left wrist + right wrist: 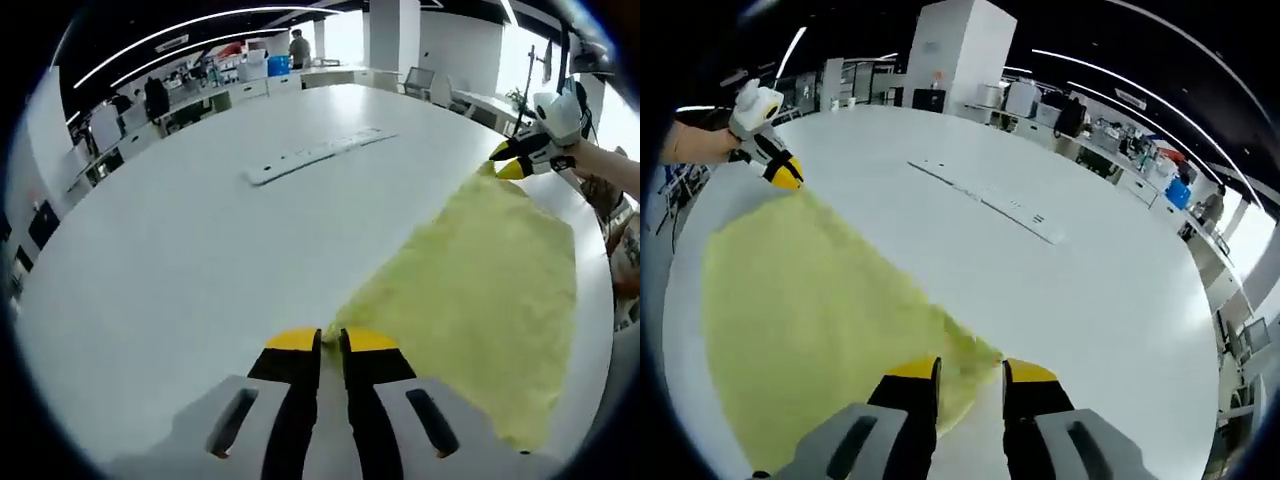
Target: Fold the garment on the visible template until the final outline fits inside the template.
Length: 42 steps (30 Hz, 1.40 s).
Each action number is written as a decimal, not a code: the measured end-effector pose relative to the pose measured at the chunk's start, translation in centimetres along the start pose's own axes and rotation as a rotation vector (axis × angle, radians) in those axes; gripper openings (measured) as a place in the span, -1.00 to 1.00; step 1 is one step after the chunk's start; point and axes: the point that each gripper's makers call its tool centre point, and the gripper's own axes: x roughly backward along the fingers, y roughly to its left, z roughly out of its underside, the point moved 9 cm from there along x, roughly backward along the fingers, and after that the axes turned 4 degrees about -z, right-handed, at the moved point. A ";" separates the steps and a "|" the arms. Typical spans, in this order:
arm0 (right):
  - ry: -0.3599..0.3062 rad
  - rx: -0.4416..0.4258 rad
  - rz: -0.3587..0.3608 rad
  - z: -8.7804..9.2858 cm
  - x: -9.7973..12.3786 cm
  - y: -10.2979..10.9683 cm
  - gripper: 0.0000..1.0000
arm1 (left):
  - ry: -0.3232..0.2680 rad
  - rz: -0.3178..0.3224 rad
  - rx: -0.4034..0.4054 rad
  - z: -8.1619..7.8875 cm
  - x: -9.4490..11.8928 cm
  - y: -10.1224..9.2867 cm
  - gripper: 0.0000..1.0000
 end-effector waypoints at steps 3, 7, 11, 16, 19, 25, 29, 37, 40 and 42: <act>-0.005 -0.021 -0.014 0.0 0.3 0.0 -0.58 | -0.007 -0.003 0.008 0.0 0.5 0.0 -0.68; -0.006 -0.068 -0.042 0.2 0.8 0.2 -0.30 | -0.060 0.027 0.045 -0.3 1.3 -0.5 -0.30; -0.014 -0.141 -0.107 0.3 1.3 0.9 0.14 | -0.089 0.050 0.034 -0.2 2.2 -0.9 0.00; -0.038 -0.168 -0.177 0.2 2.6 2.1 0.67 | -0.146 0.116 0.036 0.5 3.9 -2.4 0.29; -0.030 -0.151 -0.207 0.3 3.6 3.0 0.79 | -0.156 0.137 0.018 1.2 4.9 -3.3 0.46; -0.034 -0.115 -0.261 1.2 5.4 4.6 0.97 | -0.185 0.171 -0.019 2.5 7.3 -4.8 0.62; -0.016 -0.110 -0.279 2.2 6.6 5.7 0.98 | -0.193 0.179 -0.007 3.6 8.8 -5.5 0.67; -0.003 -0.088 -0.304 4.5 8.9 7.2 0.98 | -0.171 0.178 0.000 5.8 10.6 -6.8 0.75; -0.006 -0.080 -0.300 5.3 9.8 7.8 0.91 | -0.172 0.179 0.014 6.6 11.1 -7.4 0.71; -0.007 -0.080 -0.297 5.7 10.0 8.0 0.86 | -0.165 0.166 0.006 7.3 11.3 -7.7 0.64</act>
